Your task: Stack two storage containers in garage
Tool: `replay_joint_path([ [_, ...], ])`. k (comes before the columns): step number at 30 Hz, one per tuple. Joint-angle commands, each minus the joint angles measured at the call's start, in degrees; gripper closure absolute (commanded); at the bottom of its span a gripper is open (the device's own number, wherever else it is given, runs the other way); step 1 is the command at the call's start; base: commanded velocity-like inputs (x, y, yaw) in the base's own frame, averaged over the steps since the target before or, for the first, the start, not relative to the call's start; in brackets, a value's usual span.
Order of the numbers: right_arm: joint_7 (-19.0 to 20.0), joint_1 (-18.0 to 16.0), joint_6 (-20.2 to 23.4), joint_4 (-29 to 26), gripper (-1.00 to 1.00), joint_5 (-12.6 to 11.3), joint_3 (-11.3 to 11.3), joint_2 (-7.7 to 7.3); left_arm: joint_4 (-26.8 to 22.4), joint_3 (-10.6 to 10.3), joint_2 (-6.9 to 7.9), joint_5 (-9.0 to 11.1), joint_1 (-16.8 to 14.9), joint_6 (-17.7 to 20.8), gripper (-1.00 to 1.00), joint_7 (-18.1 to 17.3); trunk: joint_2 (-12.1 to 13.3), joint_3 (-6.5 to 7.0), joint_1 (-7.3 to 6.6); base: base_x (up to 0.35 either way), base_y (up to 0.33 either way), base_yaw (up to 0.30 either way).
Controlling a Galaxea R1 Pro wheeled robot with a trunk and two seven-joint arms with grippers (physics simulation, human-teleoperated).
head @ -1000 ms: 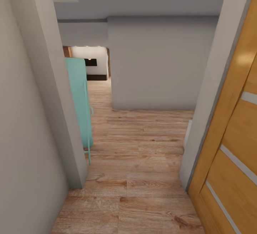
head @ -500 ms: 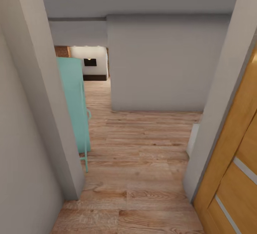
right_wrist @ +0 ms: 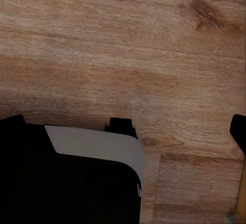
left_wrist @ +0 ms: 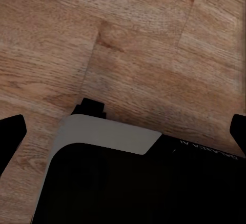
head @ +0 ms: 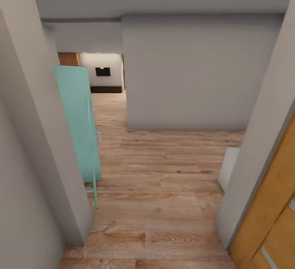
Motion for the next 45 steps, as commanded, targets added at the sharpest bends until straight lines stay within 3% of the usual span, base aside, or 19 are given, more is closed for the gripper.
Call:
replay_joint_path([
  [1, 0.0, -0.1, -0.3, 0.2, -1.00, -0.6, 0.5, 0.02, 0.0, -0.5, -0.02, 0.5, 0.0, -0.2, -1.00, 0.1, 0.0, -0.06, 0.03, 0.322, 0.000, 0.000],
  [45, 0.0, -0.1, -0.3, 0.2, -1.00, -0.9, 0.2, 0.55, 0.0, -0.5, -0.18, 0.4, 0.0, -0.4, -1.00, 0.3, 0.0, -0.06, 0.03, 0.322, 0.000, 0.000],
])
